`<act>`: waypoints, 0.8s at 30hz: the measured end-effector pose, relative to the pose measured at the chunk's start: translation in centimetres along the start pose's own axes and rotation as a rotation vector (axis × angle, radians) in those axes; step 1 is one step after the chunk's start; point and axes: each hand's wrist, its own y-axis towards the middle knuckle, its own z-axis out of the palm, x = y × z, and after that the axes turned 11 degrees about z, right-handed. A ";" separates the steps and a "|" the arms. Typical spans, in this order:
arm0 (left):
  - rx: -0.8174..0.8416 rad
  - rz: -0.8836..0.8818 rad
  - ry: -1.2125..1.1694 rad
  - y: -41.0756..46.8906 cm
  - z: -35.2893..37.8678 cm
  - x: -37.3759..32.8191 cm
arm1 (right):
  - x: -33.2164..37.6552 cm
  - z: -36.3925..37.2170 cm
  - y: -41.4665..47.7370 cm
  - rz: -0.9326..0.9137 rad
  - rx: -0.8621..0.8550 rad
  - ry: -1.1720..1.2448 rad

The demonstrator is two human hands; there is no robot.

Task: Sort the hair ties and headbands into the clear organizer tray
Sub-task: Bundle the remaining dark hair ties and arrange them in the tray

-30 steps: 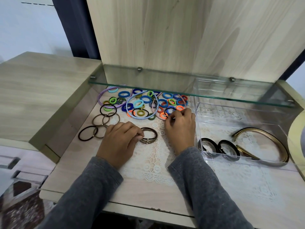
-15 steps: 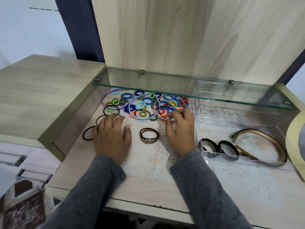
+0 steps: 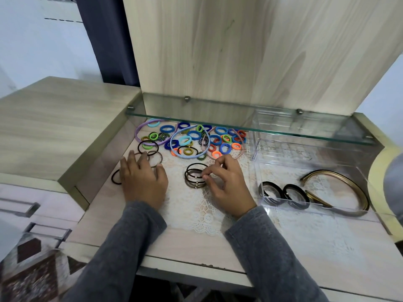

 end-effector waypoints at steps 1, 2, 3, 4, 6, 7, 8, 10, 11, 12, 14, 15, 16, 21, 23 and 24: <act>0.004 -0.021 -0.005 0.0 -0.1 -0.1 | 0.0 0.0 0.0 0.005 0.008 -0.004; 0.011 -0.042 -0.014 0.0 -0.2 -0.2 | 0.0 0.0 0.1 0.010 0.016 -0.008; 0.021 -0.059 -0.026 0.0 -0.2 -0.2 | 0.0 0.0 0.1 0.014 0.025 -0.010; 0.030 -0.071 -0.040 0.0 -0.3 -0.2 | 0.0 -0.1 0.1 0.016 0.032 -0.011; 0.028 -0.075 -0.065 0.3 -0.3 -0.1 | 0.1 -0.1 0.1 0.025 0.052 -0.014; 0.023 -0.078 -0.074 0.4 -0.4 -0.1 | 0.1 -0.1 0.1 0.031 0.065 -0.020; 0.032 -0.089 -0.081 0.6 -0.5 -0.1 | 0.1 -0.1 0.0 0.035 0.077 -0.029; 0.091 -0.113 -0.048 1.1 -0.7 -0.3 | 0.2 0.0 0.0 0.040 0.091 -0.049; 0.112 -0.122 -0.011 1.3 -0.8 -0.4 | 0.2 0.0 0.0 0.041 0.092 -0.052; 0.126 -0.125 0.025 1.6 -0.8 -0.6 | 0.1 0.0 0.0 0.049 0.091 -0.049; 0.147 -0.133 0.082 2.1 -1.2 -0.6 | 0.2 -0.1 0.0 0.092 0.079 -0.013; 0.151 -0.137 0.105 2.5 -1.4 -0.5 | 0.3 -0.1 -0.1 0.121 0.060 0.013; 0.147 -0.139 0.125 2.8 -1.5 -0.3 | 0.3 -0.1 0.0 0.148 0.028 0.030; 0.049 -0.122 0.094 3.5 -1.5 0.9 | 0.2 0.0 0.3 0.229 -0.170 -0.216; 0.017 -0.105 0.066 3.4 -1.2 1.3 | 0.3 0.1 0.2 0.259 -0.185 -0.361; 0.002 -0.102 0.055 3.4 -1.1 1.4 | 0.4 0.2 0.2 0.274 -0.173 -0.427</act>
